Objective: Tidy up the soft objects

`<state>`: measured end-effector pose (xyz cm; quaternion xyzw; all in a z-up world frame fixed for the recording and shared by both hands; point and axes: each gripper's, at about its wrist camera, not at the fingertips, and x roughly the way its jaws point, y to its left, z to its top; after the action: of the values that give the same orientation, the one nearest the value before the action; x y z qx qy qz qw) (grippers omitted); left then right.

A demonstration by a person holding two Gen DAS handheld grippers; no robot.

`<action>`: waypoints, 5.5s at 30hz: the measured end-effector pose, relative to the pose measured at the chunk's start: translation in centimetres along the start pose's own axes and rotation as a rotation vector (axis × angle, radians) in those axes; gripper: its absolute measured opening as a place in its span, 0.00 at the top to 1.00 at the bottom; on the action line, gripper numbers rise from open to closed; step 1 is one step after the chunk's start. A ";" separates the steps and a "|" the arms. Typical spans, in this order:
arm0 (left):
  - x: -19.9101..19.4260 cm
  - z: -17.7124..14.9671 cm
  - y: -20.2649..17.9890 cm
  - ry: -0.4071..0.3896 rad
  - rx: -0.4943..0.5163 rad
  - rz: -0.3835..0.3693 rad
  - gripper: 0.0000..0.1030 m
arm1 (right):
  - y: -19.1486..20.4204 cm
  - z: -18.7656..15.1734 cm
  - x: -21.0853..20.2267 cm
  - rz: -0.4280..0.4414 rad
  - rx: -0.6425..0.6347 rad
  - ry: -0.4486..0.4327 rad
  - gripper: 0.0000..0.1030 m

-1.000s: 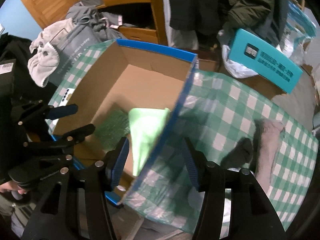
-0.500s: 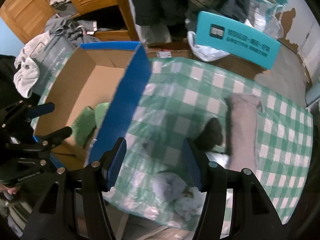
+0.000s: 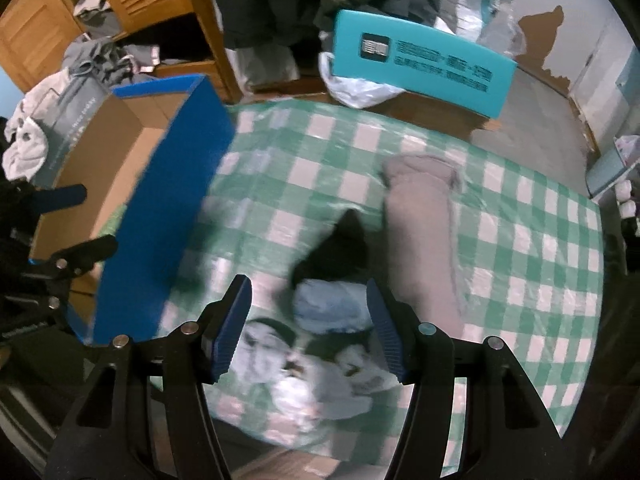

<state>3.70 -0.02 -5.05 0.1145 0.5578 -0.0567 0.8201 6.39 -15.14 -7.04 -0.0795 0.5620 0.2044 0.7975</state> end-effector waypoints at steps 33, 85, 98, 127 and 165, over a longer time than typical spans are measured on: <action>8.3 6.6 -7.5 0.106 0.043 -0.103 0.34 | -8.4 0.0 8.2 -0.043 0.130 0.151 0.43; 14.8 7.9 -12.3 0.194 0.125 -0.118 0.62 | -15.3 -3.8 10.8 -0.176 0.098 0.179 0.39; 11.5 7.2 -10.9 0.133 0.108 -0.083 0.63 | -14.7 -3.8 8.9 -0.179 0.093 0.159 0.84; 1.8 3.6 -7.6 -0.031 0.094 -0.044 0.63 | -7.6 -2.7 -2.8 -0.062 0.045 -0.061 0.85; -4.1 -1.0 -0.9 -0.105 -0.018 -0.009 0.63 | 1.5 0.7 -6.8 0.049 -0.089 -0.164 0.85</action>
<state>1.09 -0.83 -1.67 0.1014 0.5150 -0.0613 0.8489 4.40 -15.15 -0.29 -0.0842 0.4868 0.2546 0.8314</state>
